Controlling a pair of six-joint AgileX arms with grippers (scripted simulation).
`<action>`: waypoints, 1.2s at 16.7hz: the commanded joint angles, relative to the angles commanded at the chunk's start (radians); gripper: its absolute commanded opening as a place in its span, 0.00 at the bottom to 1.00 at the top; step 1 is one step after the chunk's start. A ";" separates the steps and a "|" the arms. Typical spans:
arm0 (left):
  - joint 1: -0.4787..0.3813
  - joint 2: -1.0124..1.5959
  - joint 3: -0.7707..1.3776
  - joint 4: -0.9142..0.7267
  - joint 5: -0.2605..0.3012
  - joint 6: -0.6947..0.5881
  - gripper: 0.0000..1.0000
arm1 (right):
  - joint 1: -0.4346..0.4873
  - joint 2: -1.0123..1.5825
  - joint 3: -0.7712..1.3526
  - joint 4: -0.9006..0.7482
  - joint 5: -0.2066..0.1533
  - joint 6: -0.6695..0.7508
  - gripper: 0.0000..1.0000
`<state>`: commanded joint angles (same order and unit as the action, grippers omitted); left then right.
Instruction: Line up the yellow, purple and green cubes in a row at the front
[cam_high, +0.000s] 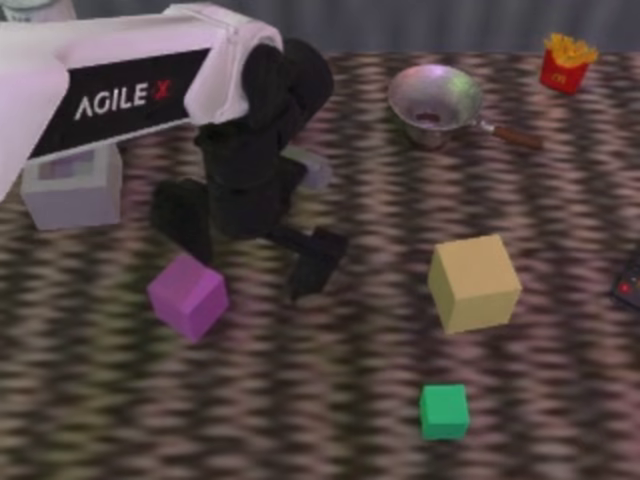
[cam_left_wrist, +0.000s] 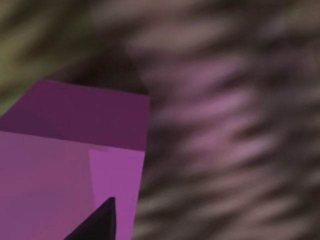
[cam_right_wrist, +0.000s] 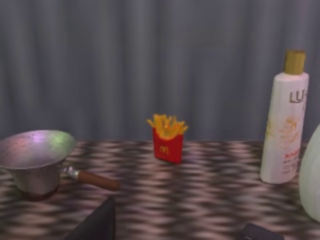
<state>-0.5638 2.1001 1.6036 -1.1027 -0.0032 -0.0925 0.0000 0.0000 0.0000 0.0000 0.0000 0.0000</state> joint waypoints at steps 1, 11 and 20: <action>0.039 -0.016 -0.026 0.010 0.001 0.079 1.00 | 0.000 0.000 0.000 0.000 0.000 0.000 1.00; 0.194 -0.091 -0.123 0.060 0.005 0.339 1.00 | 0.000 0.000 0.000 0.000 0.000 0.000 1.00; 0.194 0.012 -0.236 0.278 0.005 0.340 1.00 | 0.000 0.000 0.000 0.000 0.000 0.000 1.00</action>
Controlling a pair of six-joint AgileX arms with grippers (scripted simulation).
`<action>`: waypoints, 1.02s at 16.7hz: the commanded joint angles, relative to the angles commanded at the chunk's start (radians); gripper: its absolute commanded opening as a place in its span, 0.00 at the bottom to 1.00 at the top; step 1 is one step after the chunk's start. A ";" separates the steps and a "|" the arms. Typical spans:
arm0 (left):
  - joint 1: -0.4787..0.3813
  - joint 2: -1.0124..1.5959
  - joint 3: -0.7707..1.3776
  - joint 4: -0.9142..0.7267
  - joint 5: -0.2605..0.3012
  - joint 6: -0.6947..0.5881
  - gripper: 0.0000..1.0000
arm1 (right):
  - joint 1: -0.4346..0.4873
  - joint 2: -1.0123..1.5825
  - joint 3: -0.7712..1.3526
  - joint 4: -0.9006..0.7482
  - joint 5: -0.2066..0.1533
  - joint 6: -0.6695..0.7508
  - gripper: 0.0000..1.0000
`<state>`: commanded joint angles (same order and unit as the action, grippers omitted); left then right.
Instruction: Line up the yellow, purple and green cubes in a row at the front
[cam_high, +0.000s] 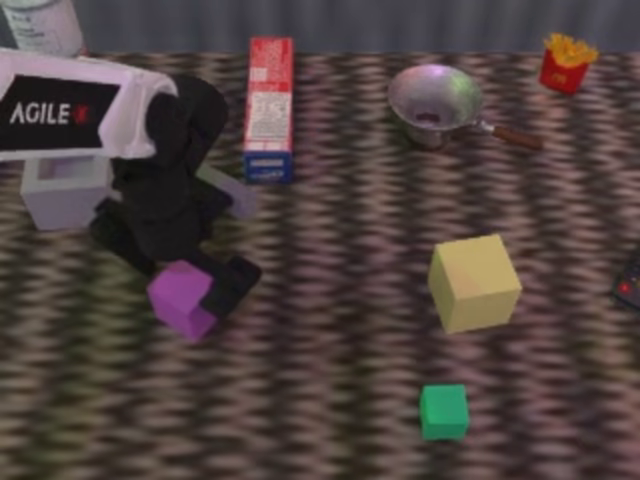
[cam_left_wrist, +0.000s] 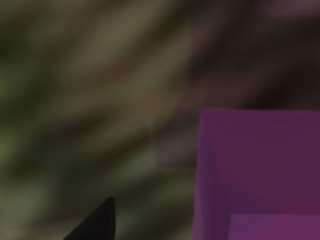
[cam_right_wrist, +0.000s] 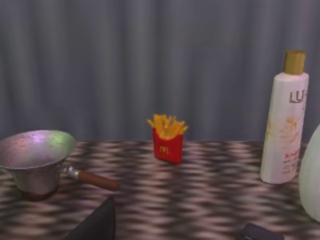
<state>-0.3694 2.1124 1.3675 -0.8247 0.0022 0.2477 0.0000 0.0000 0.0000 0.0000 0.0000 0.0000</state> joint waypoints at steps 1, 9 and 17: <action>0.000 0.016 -0.019 0.035 0.000 0.001 1.00 | 0.000 0.000 0.000 0.000 0.000 0.000 1.00; 0.001 0.044 -0.051 0.094 0.000 0.002 0.85 | 0.000 0.000 0.000 0.000 0.000 0.000 1.00; 0.001 0.044 -0.051 0.094 0.000 0.002 0.25 | 0.000 0.000 0.000 0.000 0.000 0.000 1.00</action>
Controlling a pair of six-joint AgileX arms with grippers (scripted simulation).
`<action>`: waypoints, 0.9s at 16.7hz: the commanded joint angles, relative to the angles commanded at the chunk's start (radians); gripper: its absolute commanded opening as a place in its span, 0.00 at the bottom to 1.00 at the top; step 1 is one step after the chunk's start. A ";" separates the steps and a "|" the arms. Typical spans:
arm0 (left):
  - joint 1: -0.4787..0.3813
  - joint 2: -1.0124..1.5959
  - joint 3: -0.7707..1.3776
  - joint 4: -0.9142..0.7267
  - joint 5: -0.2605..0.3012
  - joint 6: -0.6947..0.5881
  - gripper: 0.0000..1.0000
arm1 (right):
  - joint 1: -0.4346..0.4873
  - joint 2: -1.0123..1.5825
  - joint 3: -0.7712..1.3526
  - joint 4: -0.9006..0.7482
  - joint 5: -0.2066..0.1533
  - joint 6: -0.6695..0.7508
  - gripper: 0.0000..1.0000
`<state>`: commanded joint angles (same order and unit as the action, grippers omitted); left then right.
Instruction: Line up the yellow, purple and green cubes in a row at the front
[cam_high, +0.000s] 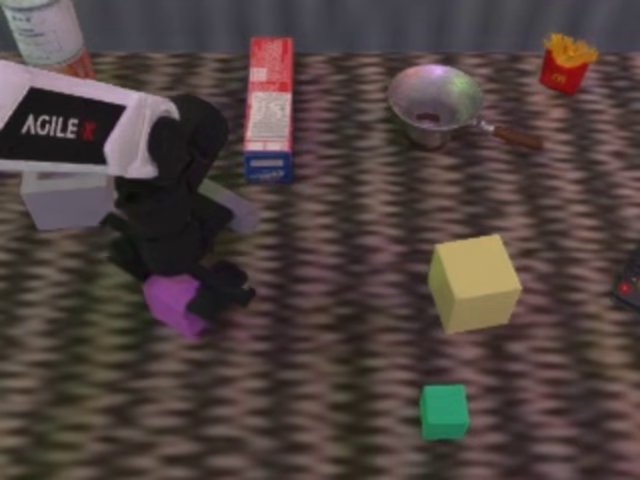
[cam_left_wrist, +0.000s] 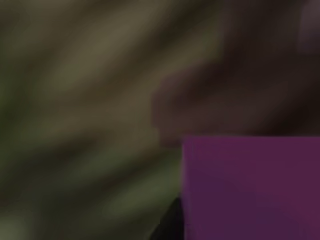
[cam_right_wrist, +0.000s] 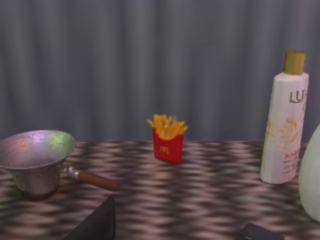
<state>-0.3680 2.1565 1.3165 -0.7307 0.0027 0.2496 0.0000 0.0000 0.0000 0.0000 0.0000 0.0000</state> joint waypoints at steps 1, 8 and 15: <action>0.000 0.000 0.000 0.000 0.000 0.000 0.17 | 0.000 0.000 0.000 0.000 0.000 0.000 1.00; 0.000 0.000 0.000 0.000 0.000 0.000 0.00 | 0.000 0.000 0.000 0.000 0.000 0.000 1.00; -0.001 -0.039 0.031 -0.052 0.007 0.001 0.00 | 0.000 0.000 0.000 0.000 0.000 0.000 1.00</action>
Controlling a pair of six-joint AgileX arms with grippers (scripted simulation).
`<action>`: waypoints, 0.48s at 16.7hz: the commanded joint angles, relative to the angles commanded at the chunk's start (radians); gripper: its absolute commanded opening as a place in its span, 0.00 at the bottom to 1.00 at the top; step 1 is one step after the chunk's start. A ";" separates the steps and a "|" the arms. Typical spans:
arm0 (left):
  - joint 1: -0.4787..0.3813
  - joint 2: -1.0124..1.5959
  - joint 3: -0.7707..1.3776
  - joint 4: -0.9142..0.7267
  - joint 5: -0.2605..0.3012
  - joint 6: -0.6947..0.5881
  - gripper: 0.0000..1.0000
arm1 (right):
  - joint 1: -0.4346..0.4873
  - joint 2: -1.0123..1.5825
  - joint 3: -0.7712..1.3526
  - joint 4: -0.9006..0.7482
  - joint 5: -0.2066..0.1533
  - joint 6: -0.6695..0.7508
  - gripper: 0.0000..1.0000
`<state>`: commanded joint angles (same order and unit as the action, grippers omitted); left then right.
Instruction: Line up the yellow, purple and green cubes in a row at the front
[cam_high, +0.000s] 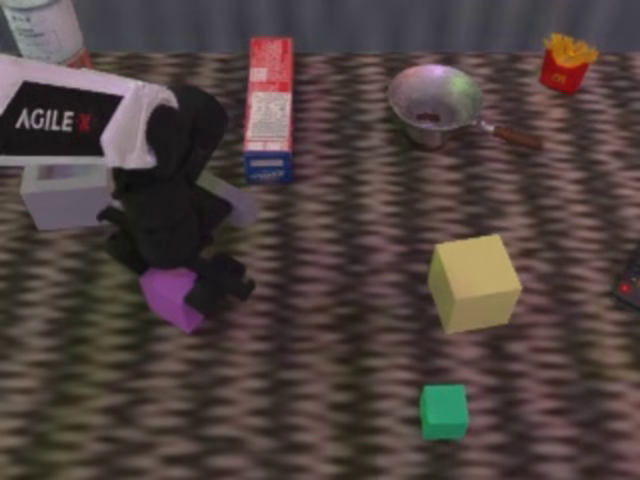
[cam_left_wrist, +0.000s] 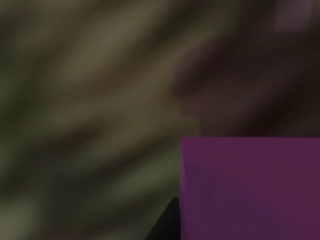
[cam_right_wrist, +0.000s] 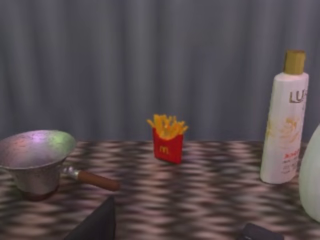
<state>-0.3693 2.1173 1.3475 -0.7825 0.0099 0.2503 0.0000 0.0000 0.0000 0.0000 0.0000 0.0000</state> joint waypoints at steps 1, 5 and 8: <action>0.002 -0.014 0.016 -0.034 0.000 0.001 0.00 | 0.000 0.000 0.000 0.000 0.000 0.000 1.00; 0.015 -0.081 0.088 -0.178 -0.003 -0.004 0.00 | 0.000 0.000 0.000 0.000 0.000 0.000 1.00; 0.018 -0.099 0.102 -0.201 -0.004 -0.005 0.00 | 0.000 0.000 0.000 0.000 0.000 0.000 1.00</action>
<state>-0.3513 2.0187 1.4499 -0.9834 0.0062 0.2456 0.0000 0.0000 0.0000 0.0000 0.0000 0.0000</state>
